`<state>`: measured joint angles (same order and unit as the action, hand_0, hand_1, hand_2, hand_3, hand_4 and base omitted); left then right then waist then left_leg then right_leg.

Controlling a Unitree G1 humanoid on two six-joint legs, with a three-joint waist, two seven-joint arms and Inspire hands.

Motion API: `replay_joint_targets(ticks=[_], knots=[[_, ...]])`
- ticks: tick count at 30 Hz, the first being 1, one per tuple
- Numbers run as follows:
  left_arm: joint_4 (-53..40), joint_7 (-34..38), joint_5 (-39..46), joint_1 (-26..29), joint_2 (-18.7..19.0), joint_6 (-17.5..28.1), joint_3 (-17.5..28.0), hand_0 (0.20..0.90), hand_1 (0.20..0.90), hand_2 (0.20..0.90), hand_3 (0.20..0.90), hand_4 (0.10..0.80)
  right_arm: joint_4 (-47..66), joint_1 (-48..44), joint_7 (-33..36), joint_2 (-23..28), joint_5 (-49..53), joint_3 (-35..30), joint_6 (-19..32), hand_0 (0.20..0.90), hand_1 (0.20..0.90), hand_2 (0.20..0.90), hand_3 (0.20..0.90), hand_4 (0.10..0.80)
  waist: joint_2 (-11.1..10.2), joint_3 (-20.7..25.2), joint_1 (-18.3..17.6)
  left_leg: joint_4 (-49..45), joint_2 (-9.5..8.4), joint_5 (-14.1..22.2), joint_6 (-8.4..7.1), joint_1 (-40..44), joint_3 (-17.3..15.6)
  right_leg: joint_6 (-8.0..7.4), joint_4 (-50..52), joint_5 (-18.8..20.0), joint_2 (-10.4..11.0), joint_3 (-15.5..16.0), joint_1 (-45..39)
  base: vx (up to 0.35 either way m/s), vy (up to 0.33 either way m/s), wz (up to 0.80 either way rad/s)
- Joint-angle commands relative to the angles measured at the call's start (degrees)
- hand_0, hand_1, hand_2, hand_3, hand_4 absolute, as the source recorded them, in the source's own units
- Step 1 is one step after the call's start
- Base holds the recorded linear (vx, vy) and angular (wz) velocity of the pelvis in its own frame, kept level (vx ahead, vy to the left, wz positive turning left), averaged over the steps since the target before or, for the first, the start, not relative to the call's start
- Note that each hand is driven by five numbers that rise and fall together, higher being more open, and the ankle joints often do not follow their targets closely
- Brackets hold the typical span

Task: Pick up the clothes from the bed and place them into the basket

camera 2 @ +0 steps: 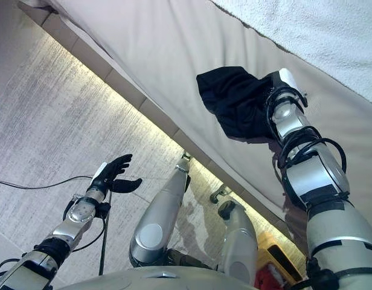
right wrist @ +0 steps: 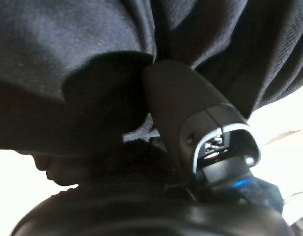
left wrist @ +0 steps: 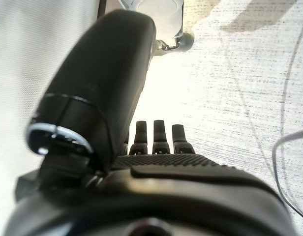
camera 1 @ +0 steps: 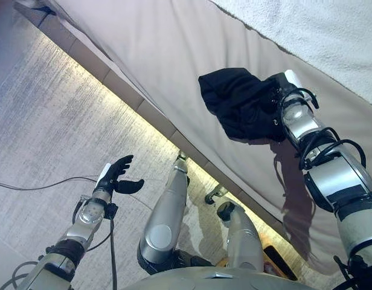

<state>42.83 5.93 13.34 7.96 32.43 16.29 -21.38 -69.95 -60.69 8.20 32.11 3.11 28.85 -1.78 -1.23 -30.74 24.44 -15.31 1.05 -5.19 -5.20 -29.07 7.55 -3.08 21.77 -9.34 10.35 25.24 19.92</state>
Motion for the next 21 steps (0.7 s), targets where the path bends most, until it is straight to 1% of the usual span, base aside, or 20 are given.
replay_joint_targets(ticks=[1,2,4,5,6,7,10,11,12,13,14,16,18,20,21], knots=[[-1.6,1.9,-2.7,-3.5,1.9,1.3,1.6,0.9,0.9,0.9,0.9,0.8,0.6,2.9,1.0,1.1,6.9,-2.5,2.9,0.3,0.3,0.3,0.2,0.1,1.2,2.0,-0.3,-1.7,-1.18,4.0,1.58,-0.8,-1.8,-0.94,-6.5,6.3,-2.3,0.8,-5.5,-0.004,-0.033,0.08],[-1.0,1.9,-3.2,-3.7,1.5,1.1,1.5,0.9,0.9,0.9,0.9,0.8,0.7,4.1,1.1,1.0,9.6,-3.7,3.7,0.3,0.3,0.3,0.2,0.1,1.0,2.7,-0.5,-0.9,-0.89,3.9,1.33,0.3,-2.0,-0.89,-7.6,6.3,-2.5,0.7,-6.8,-0.002,-0.025,0.06],[0.0,2.3,-4.0,-3.9,0.4,2.3,1.6,0.9,0.9,0.9,0.9,0.8,1.2,6.0,1.6,0.8,17.2,-7.0,6.2,0.3,0.3,0.3,0.2,0.1,0.8,4.2,-1.3,0.8,-0.34,3.7,0.82,2.5,-2.7,-0.84,-9.7,6.2,-3.1,0.1,-9.3,-0.002,-0.003,0.02],[0.0,2.2,-4.0,-4.2,0.2,2.5,1.8,0.9,0.9,0.9,0.9,0.8,1.6,6.8,1.2,1.0,19.4,-8.2,6.5,0.3,0.3,0.3,0.2,0.1,0.7,4.7,-1.5,1.5,-0.13,3.6,0.67,3.5,-2.9,-0.83,-10.5,6.2,-3.3,-0.2,-10.2,-0.074,0.073,-0.05],[0.2,2.3,-4.1,-4.7,-0.4,2.8,1.9,0.9,0.9,0.9,0.9,0.8,2.5,8.8,0.6,0.9,24.0,-11.0,7.9,0.3,0.3,0.3,0.2,0.1,0.6,5.7,-2.0,2.9,0.04,1.8,0.9,4.5,-3.7,-0.49,-12.0,7.5,-3.4,0.1,-11.1,-0.072,0.068,-0.06],[0.2,2.4,-4.1,-4.8,-0.4,2.9,1.8,0.9,0.9,0.9,0.9,0.8,2.6,9.0,0.5,0.9,24.5,-11.2,8.1,0.3,0.3,0.3,0.2,0.1,0.6,5.8,-2.1,3.1,0.05,1.7,0.9,4.7,-3.7,-0.51,-12.2,7.6,-3.4,0.1,-11.3,-0.063,0.073,-0.12],[1.9,3.1,-6.4,-5.8,-2.6,3.1,2.0,0.9,0.9,0.9,0.9,0.8,4.3,14.6,-3.1,-0.9,34.5,-16.8,11.7,0.3,0.3,0.3,0.2,0.1,0.0,8.0,-3.6,6.2,0.86,1.6,0.64,8.3,-4.8,-0.65,-14.7,7.4,-4.2,-1.2,-14.0,0.014,0.027,-0.1],[2.9,3.5,-7.8,-6.5,-4.0,3.1,2.1,0.9,0.9,0.9,0.9,0.8,6.0,17.7,-5.0,-1.7,37.1,-18.7,12.6,0.3,0.3,0.3,0.2,0.1,-0.1,9.5,-4.4,8.2,1.33,1.4,0.48,10.6,-5.5,-0.62,-16.0,7.3,-4.5,-1.9,-15.7,0.041,0.085,-0.12],[4.2,3.8,-8.6,-7.2,-5.4,3.5,2.3,0.9,0.9,0.9,0.9,0.8,8.9,21.0,-7.8,-2.6,42.3,-21.0,13.8,0.3,0.3,0.3,0.2,0.1,-0.3,11.0,-5.6,10.2,1.68,1.2,0.4,13.1,-6.4,-0.71,-17.3,7.5,-4.7,-2.8,-17.1,0.047,0.089,-0.17],[4.4,3.8,-9.0,-7.3,-5.5,3.7,2.3,0.9,0.9,0.9,0.9,0.8,9.3,21.5,-8.5,-2.7,43.9,-21.3,14.3,0.3,0.3,0.3,0.2,0.1,-0.3,11.1,-5.8,10.6,1.73,1.2,0.39,13.5,-6.6,-0.73,-17.5,7.5,-4.7,-2.9,-17.3,0.021,0.081,-0.27],[5.4,4.1,-9.4,-7.6,-6.5,3.9,2.4,0.9,0.9,0.9,0.9,0.8,11.8,23.8,-10.6,-3.5,45.5,-23.2,14.2,0.3,0.3,0.3,0.2,0.1,-0.3,12.1,-6.7,11.7,1.93,1.1,0.38,15.0,-7.0,-0.72,-18.1,7.6,-4.8,-3.4,-18.0,-0.002,0.079,-0.23],[8.2,4.5,-11.3,-8.5,-9.0,5.1,2.6,0.9,0.9,0.9,0.9,0.8,18.5,30.1,-15.1,-6.4,52.7,-25.5,15.1,0.3,0.3,0.3,0.2,0.1,-0.4,14.7,-9.2,13.6,1.98,1.2,0.57,17.9,-7.8,-0.7,-19.1,8.1,-4.9,-4.9,-19.0,0.013,0.097,-0.2],[9.1,4.6,-12.3,-9.0,-9.9,5.6,2.9,0.9,0.9,0.9,0.9,0.8,23.1,33.0,-16.6,-7.9,56.4,-26.2,15.1,0.3,0.3,0.3,0.2,0.1,-0.5,15.8,-10.3,14.4,2.05,1.2,0.66,19.3,-8.1,-0.69,-19.6,8.3,-4.9,-5.5,-19.5,0.01,0.059,-0.19],[9.3,4.9,-13.3,-10.8,-11.5,4.5,3.8,0.9,0.9,0.9,0.9,0.8,33.7,42.0,-20.4,-11.3,59.1,-27.5,16.5,0.3,0.3,0.3,0.2,0.1,-0.1,18.7,-13.0,16.3,2.21,1.1,1.09,22.4,-9.2,-0.89,-20.6,9.1,-5.1,-6.8,-20.3,0.052,0.107,-0.19],[9.8,4.9,-14.6,-11.5,-12.2,4.3,4.1,0.9,0.9,0.9,0.9,0.8,37.5,45.3,-23.9,-13.0,60.6,-28.0,17.2,0.3,0.3,0.3,0.2,0.1,0.0,20.0,-14.3,17.1,2.35,1.2,1.24,23.8,-9.9,-1.06,-21.0,9.4,-5.2,-7.7,-20.7,0.055,0.071,-0.18]])
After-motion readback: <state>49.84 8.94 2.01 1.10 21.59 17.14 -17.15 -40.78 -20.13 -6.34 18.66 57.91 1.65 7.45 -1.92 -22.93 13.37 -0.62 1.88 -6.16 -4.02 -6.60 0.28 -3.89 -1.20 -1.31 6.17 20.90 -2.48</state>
